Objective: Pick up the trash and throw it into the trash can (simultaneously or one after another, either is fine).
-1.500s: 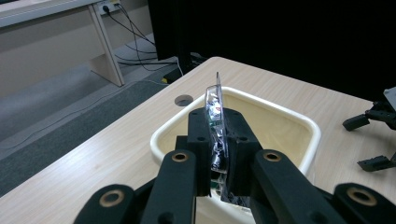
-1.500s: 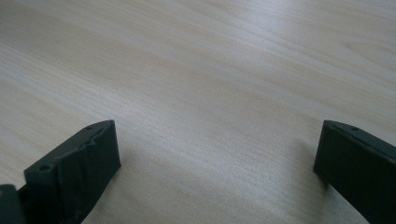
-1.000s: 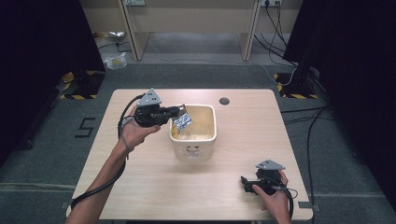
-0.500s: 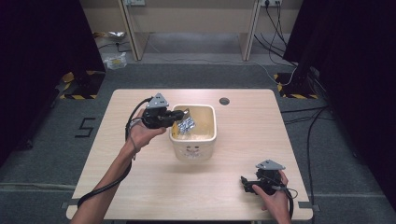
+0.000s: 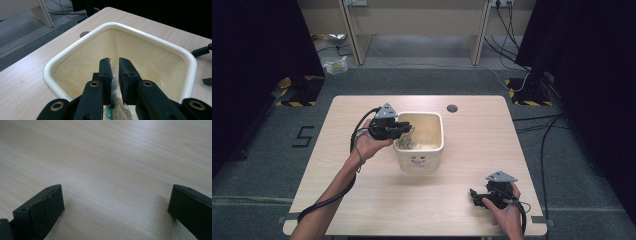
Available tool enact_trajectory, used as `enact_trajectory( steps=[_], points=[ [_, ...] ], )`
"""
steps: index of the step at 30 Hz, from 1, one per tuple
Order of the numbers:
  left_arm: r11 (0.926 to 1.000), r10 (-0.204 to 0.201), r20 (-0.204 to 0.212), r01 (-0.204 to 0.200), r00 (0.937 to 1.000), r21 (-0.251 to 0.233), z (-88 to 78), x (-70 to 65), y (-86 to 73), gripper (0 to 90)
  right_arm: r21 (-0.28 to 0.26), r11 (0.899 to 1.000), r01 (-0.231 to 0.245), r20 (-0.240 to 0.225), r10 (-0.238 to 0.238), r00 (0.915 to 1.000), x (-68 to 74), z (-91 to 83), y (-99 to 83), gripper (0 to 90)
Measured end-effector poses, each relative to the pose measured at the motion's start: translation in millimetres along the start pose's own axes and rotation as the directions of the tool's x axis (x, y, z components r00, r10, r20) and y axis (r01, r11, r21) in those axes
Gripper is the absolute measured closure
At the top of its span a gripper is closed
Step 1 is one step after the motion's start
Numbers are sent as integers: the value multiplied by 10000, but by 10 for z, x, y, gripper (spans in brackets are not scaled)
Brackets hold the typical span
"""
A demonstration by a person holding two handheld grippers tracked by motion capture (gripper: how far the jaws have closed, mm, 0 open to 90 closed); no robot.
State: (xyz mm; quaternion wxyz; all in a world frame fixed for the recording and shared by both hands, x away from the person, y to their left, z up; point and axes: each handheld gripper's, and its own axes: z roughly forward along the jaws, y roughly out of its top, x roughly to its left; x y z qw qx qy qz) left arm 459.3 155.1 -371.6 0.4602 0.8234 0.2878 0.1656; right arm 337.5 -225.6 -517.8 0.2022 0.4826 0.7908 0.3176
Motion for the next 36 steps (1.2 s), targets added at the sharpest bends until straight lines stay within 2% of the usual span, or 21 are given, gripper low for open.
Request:
enact_trajectory(
  steps=[5,10,11,12,13,19,20,26,29,32,36],
  points=[
    [9999,-49,33,50,10000,-123,-30,-10,33,739,0,10000,2,0,-2,10000,0,0,0,2],
    [9998,-92,72,93,9999,-189,-83,-30,35,626,1,10000,0,1,0,10000,0,0,0,2],
    [9994,-292,166,296,9994,-189,-106,-29,26,590,2,10000,1,0,-1,10000,0,0,0,2],
    [9994,-292,166,296,9994,-189,-106,-29,26,547,2,10000,1,0,-1,10000,0,0,0,2],
    [9977,-630,361,638,9974,-244,-133,-22,17,513,-2,10000,-7,1,7,10000,0,0,0,2],
    [9954,-908,314,917,9954,-276,-205,-14,11,422,-10,10000,-2,5,2,10000,1,1,0,2],
    [9938,-1064,328,1073,9938,-276,-226,-15,13,390,0,10000,1,1,-1,10000,0,0,0,2],
    [9929,-1136,387,1148,9928,-308,-287,-22,7,331,0,10000,2,1,-2,10000,0,0,0,2],
    [9914,-1243,555,1264,9907,-352,-330,-39,-7,259,-12,10000,1,6,-1,10000,0,1,0,2],
    [9900,-1337,463,1355,9899,-381,-358,-50,-14,184,16,10000,5,0,-5,10000,0,-1,0,2],
    [9860,-1517,599,1553,9866,-601,-445,-50,-30,170,14,10000,5,-1,-5,10000,0,-1,0,1]
  ],
)
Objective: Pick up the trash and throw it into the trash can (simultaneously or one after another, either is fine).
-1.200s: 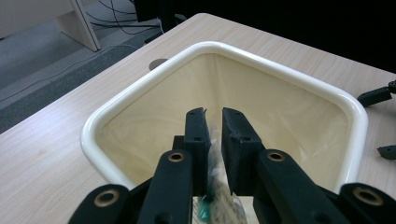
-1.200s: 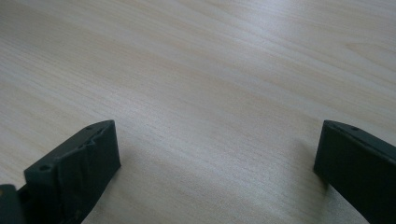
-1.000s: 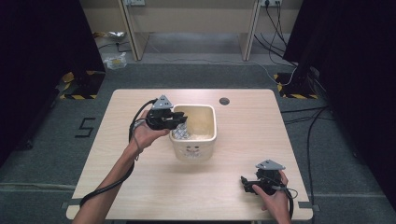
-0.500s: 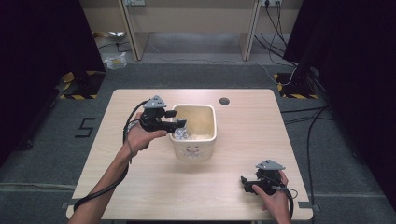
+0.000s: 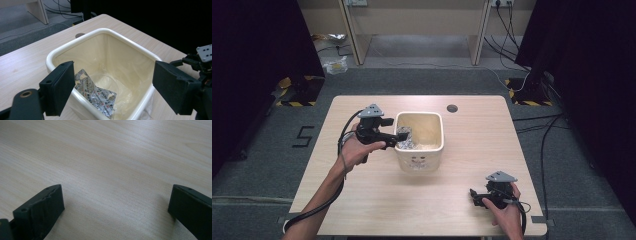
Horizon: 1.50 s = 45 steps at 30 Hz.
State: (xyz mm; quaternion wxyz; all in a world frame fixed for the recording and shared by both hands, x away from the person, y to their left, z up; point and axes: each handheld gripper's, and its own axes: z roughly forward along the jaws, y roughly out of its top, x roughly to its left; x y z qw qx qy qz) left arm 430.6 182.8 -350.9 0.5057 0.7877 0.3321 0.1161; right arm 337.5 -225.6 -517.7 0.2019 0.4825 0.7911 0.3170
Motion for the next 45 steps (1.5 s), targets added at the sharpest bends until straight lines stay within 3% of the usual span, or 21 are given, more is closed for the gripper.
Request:
enact_trajectory(
  steps=[21,45],
  points=[
    [9998,171,-356,-176,9992,-121,-364,-17,-192,160,-8,10000,-13,9,13,10000,1,1,0,2],
    [9998,33,-857,-50,9963,-200,-531,28,-508,160,-7,10000,-13,9,13,10000,1,1,0,2]
  ],
)
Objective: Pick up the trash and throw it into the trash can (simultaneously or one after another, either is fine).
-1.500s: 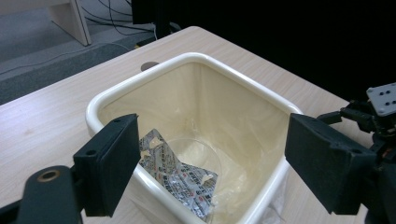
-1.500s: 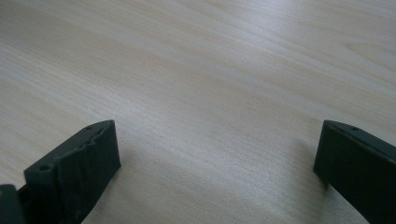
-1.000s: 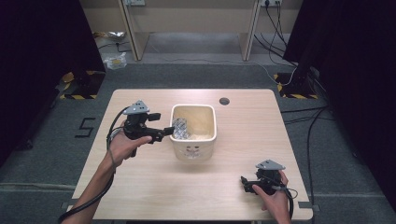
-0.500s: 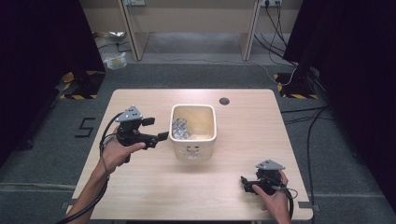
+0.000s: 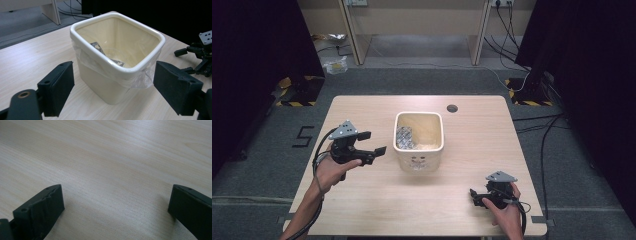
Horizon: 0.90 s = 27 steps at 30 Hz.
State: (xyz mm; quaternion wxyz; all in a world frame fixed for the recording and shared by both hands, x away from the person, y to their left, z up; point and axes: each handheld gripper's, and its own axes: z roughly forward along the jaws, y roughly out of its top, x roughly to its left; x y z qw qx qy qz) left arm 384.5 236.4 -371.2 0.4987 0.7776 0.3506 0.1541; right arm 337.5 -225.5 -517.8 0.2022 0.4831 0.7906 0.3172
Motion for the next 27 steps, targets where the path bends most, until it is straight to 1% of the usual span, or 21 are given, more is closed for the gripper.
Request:
enact_trajectory(
  steps=[8,15,20,27],
  points=[
    [10000,-80,-239,79,9997,-32,-54,37,-112,160,0,10000,0,0,0,10000,0,0,0,2],
    [9998,-205,-332,203,9992,-69,-64,68,-175,160,0,10000,-2,-1,2,10000,0,0,0,1],
    [9995,-301,-391,298,9988,-85,-72,81,-251,161,8,10000,0,-7,0,10000,0,-1,0,2],
    [9997,-246,-513,244,9984,-42,-81,69,-340,161,2,10000,2,2,-2,10000,0,0,0,2]
  ],
)
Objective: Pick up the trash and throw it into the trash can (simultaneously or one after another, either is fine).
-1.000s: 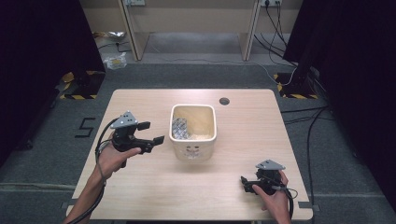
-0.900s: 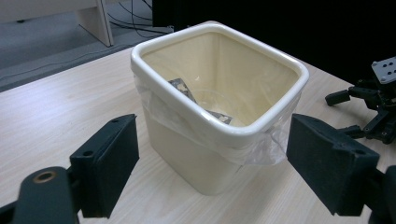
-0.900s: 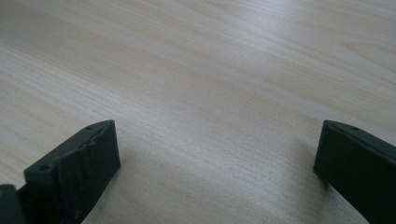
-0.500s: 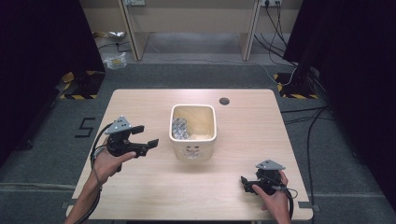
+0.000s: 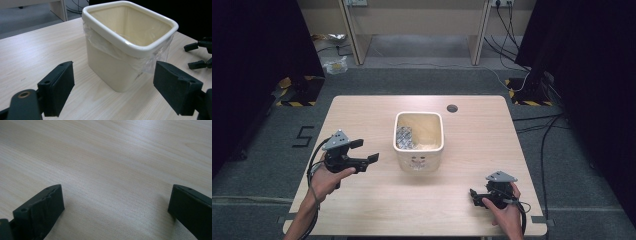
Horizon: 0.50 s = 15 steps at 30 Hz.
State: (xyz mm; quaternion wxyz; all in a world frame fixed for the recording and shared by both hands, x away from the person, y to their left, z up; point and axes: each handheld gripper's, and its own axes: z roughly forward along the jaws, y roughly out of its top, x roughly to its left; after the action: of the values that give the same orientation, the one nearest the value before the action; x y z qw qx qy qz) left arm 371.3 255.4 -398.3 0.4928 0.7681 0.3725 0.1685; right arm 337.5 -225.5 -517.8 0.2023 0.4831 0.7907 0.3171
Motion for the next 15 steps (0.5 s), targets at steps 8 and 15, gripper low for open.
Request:
enact_trajectory(
  steps=[8,15],
  points=[
    [10000,-32,-95,32,10000,2,7,5,-94,161,-3,10000,-2,-1,2,10000,0,0,0,2],
    [9999,-112,-49,112,9999,-28,34,19,-159,161,7,10000,0,-7,0,10000,0,-1,0,2]
  ],
)
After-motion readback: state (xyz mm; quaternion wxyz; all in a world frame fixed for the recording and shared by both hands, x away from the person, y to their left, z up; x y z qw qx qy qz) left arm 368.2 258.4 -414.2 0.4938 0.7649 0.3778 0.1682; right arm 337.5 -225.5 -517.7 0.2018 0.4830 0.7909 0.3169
